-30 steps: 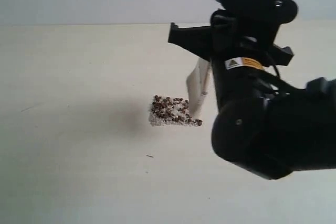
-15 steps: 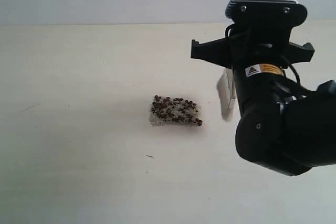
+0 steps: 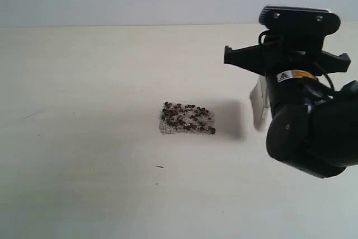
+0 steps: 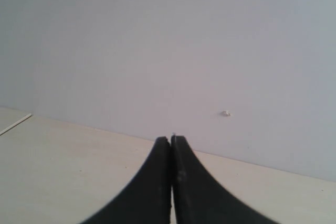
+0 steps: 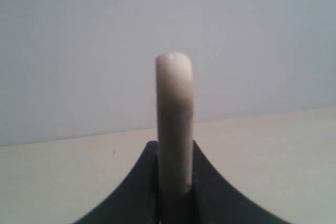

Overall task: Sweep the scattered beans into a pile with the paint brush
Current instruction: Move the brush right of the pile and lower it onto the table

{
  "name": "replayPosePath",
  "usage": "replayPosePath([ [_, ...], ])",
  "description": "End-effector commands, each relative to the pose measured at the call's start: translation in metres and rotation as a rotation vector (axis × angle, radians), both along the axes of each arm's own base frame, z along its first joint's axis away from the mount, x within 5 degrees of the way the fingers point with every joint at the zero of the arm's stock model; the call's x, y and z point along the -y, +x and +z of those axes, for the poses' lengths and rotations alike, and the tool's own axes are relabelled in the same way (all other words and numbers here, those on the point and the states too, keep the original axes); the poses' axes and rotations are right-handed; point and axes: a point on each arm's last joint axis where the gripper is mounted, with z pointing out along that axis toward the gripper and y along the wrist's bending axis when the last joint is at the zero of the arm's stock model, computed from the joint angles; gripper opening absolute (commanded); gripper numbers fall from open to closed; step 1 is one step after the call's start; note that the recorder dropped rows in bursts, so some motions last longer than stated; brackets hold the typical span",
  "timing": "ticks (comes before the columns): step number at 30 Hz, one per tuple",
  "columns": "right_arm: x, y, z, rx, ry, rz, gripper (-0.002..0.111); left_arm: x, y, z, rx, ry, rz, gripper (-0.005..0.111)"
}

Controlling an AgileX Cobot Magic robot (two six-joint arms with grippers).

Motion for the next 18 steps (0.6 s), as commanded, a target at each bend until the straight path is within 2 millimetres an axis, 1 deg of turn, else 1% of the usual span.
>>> replayPosePath([
  [1, 0.017, 0.003, 0.035, 0.122, -0.072, 0.016, 0.000, 0.000, 0.000, -0.001, 0.003, -0.009, 0.001, 0.000],
  [3, 0.018, 0.009, 0.047, 0.076, -0.050, 0.095, 0.000, 0.000, 0.000, -0.001, 0.003, -0.009, 0.001, 0.000],
  [5, 0.018, 0.018, 0.055, -0.028, -0.045, 0.187, 0.000, 0.000, 0.000, -0.001, 0.003, -0.009, 0.001, 0.000],
  [6, 0.019, 0.025, 0.060, -0.112, -0.043, 0.245, 0.000, 0.000, 0.000, -0.001, 0.003, -0.009, 0.001, 0.000],
  [7, 0.022, 0.037, 0.068, -0.242, -0.045, 0.341, 0.000, 0.000, 0.000, -0.001, 0.003, -0.009, 0.001, 0.000],
  [10, 0.028, 0.053, 0.082, -0.411, -0.007, 0.492, 0.000, 0.000, 0.000, -0.001, 0.003, -0.009, 0.001, 0.000],
  [11, 0.035, 0.058, 0.088, -0.461, 0.025, 0.526, 0.000, 0.000, 0.000, -0.001, 0.003, -0.009, 0.001, 0.000],
  [12, 0.042, 0.065, 0.098, -0.550, 0.075, 0.611, 0.000, 0.000, 0.000, -0.001, 0.003, -0.009, 0.001, 0.000],
  [13, 0.047, 0.069, 0.102, -0.593, 0.095, 0.646, 0.000, 0.000, 0.000, -0.001, 0.003, -0.009, 0.001, 0.000],
  [15, 0.068, 0.080, 0.102, -0.746, 0.164, 0.732, 0.000, 0.000, 0.000, -0.001, 0.003, -0.009, 0.001, 0.000],
  [16, 0.074, 0.083, 0.095, -0.801, 0.189, 0.750, 0.000, 0.000, 0.000, -0.001, 0.003, -0.009, 0.001, 0.000],
  [17, 0.079, 0.087, 0.082, -0.868, 0.232, 0.755, 0.000, 0.000, 0.000, -0.001, 0.003, -0.009, 0.001, 0.000],
  [18, 0.079, 0.089, 0.073, -0.905, 0.258, 0.760, 0.000, 0.000, 0.000, -0.001, 0.003, -0.009, 0.001, 0.000],
])
